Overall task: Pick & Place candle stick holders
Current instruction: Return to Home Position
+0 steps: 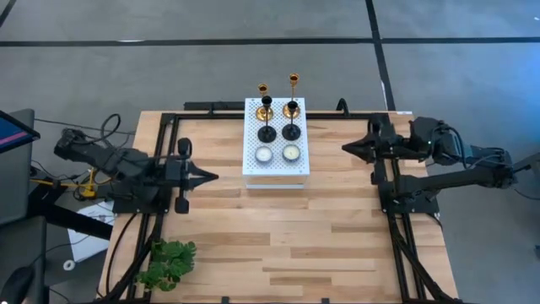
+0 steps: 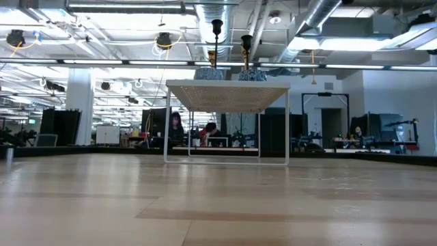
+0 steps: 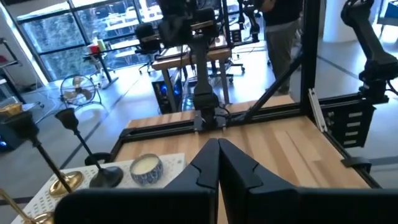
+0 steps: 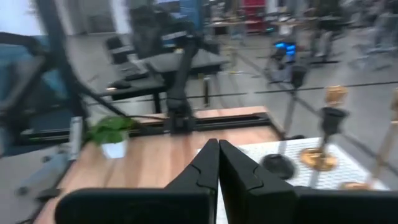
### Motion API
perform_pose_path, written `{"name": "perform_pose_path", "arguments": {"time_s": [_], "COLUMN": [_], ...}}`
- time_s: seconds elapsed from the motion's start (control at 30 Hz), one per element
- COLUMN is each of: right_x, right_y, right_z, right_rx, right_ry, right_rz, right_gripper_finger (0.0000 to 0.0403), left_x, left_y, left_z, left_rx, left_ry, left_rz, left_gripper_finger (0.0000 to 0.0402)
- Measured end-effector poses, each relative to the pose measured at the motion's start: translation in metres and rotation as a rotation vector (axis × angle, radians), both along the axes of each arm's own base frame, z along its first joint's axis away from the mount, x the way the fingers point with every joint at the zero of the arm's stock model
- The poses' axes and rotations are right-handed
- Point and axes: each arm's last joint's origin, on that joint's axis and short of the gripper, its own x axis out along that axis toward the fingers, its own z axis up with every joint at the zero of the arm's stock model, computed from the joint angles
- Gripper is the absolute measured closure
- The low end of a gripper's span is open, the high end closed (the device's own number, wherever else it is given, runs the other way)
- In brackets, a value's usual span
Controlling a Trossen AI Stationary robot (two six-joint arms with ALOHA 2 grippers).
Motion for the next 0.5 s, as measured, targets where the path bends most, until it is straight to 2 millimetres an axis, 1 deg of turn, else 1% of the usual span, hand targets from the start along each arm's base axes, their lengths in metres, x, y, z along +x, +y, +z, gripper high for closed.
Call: {"name": "perform_pose_path", "arguments": {"time_s": [0.13,0.27,0.43,0.5], "right_x": [0.001,0.0,-0.017,-0.023], "right_y": [0.002,0.002,0.003,0.003], "right_z": [-0.001,0.0,0.005,0.002], "right_rx": [0.039,0.038,0.025,0.023], "right_ry": [0.004,0.001,-0.06,-0.074], "right_rz": [0.078,0.07,0.069,0.063], "right_gripper_finger": [0.0403,0.0403,0.0403,0.0403], "left_x": [0.002,0.004,0.005,0.005], "left_y": [0.007,0.016,0.027,0.031], "left_z": [0.0,0.0,0.0,0.0], "left_rx": [0.003,0.011,0.017,0.015], "left_ry": [-0.008,-0.012,-0.012,-0.01], "left_rz": [-0.022,-0.018,-0.03,-0.024], "left_gripper_finger": [0.0399,0.0398,0.0397,0.0397]}}
